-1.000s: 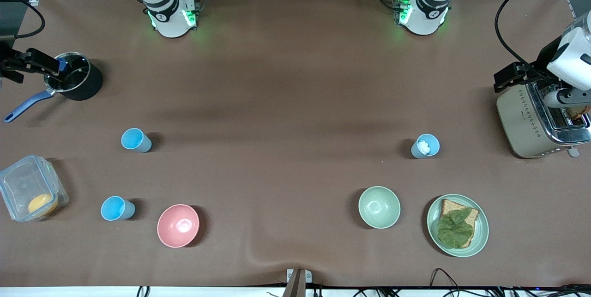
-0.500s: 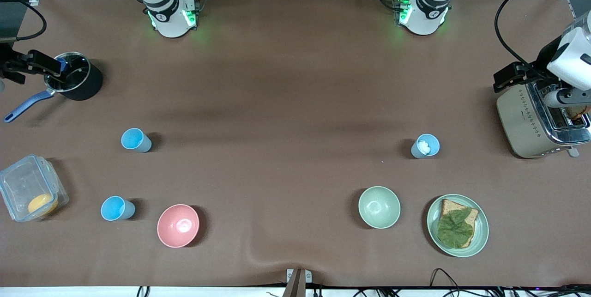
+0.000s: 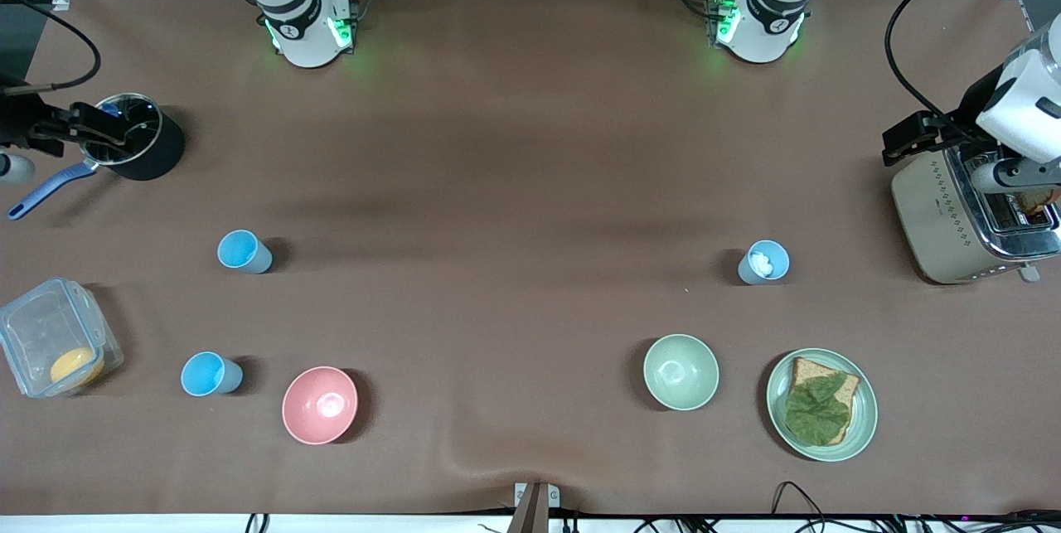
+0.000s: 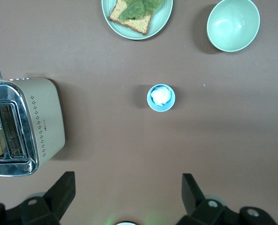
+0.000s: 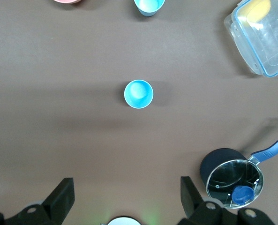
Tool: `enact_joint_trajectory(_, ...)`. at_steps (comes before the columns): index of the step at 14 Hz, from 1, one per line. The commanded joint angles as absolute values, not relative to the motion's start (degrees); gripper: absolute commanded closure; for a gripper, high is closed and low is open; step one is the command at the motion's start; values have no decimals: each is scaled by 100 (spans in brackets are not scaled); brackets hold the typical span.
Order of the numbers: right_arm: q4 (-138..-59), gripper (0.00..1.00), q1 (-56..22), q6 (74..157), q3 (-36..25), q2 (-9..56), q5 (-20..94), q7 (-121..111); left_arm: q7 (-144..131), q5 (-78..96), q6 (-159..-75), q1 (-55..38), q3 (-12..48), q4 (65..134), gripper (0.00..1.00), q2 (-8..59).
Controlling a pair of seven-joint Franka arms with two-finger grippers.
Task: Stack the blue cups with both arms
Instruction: 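Reach down and grasp a blue cup with each gripper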
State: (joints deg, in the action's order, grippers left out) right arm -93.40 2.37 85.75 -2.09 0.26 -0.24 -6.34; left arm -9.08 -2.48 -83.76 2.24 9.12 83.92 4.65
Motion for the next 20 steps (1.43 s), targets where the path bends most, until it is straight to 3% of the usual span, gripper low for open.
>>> enact_joint_trajectory(1,-9641,0,352,8833,-149,-9,-35,-703,-888,-123,-8463,246,905,8490,0,483)
enact_joint_trajectory(7,-9958,0,369,9245,-149,105,-35,-703,-791,-158,-9807,255,905,9693,0,685)
enact_joint_trajectory(12,-9932,0,536,9553,-149,1071,9,-703,-826,-167,-11203,255,896,10659,0,1036)
enact_joint_trajectory(20,-10159,0,923,10247,-141,2250,0,-712,-835,-202,-12514,255,896,11047,0,2126)
